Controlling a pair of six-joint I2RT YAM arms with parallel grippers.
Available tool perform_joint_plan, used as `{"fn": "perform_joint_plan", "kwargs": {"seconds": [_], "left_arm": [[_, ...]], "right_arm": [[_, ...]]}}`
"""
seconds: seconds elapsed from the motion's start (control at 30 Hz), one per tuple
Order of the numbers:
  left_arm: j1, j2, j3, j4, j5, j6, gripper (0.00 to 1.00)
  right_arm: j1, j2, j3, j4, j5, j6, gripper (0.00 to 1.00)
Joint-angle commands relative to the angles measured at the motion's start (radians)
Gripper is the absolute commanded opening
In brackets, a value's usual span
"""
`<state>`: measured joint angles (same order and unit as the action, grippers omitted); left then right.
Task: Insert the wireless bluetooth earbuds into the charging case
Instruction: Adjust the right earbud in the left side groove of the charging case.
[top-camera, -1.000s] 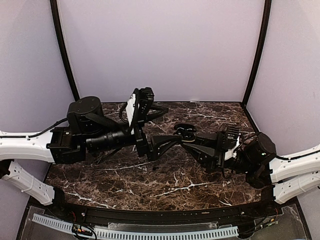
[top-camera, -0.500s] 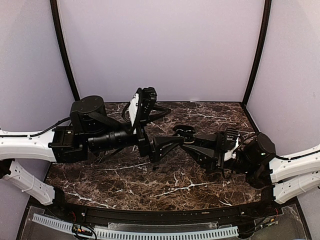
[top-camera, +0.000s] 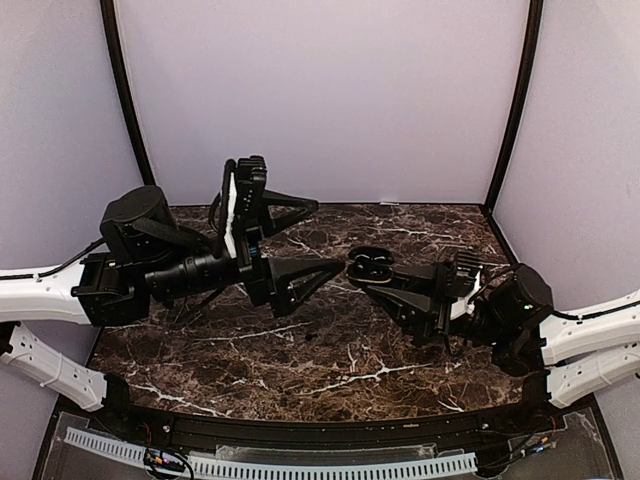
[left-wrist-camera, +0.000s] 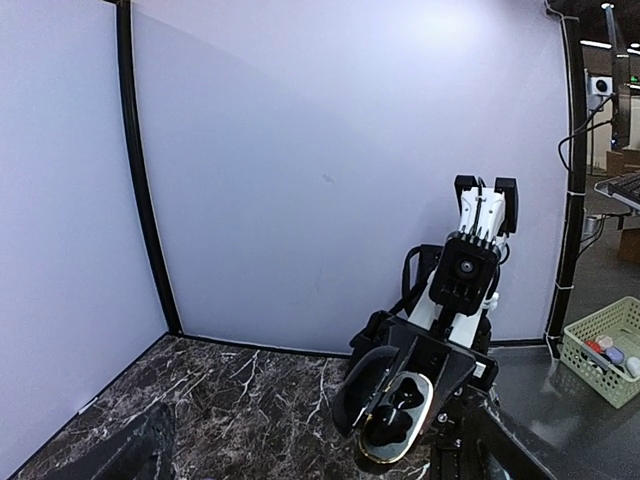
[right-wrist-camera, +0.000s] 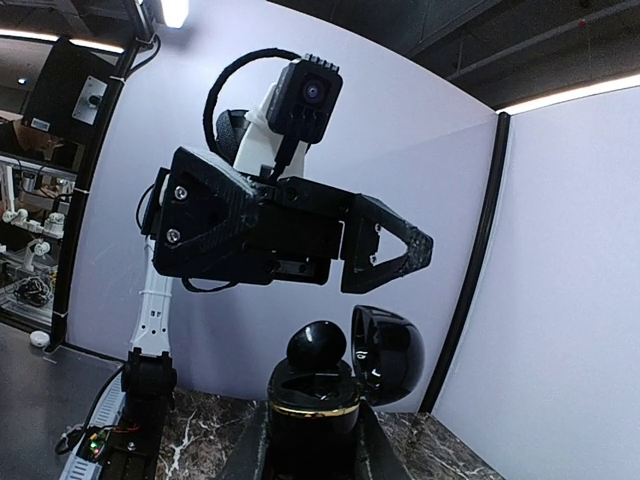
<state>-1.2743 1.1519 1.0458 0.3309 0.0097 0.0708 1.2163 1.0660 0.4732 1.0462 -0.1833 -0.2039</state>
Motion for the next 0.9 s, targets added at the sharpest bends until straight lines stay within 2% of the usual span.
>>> {"fn": "perform_joint_plan", "kwargs": {"seconds": [0.0, 0.63, 0.87], "left_arm": [[0.004, 0.038, 0.046, -0.054, -0.013, 0.0, 0.99], [0.004, 0.125, 0.116, -0.12, -0.154, 0.004, 0.99], [0.004, 0.097, 0.088, -0.091, -0.089, 0.008, 0.99]], "right_arm": [[-0.005, -0.013, 0.013, 0.026, -0.009, 0.005, 0.0], [-0.005, 0.001, 0.034, 0.003, -0.03, -0.013, 0.0], [-0.005, -0.006, 0.022, 0.01, 0.018, -0.008, 0.0]]}}
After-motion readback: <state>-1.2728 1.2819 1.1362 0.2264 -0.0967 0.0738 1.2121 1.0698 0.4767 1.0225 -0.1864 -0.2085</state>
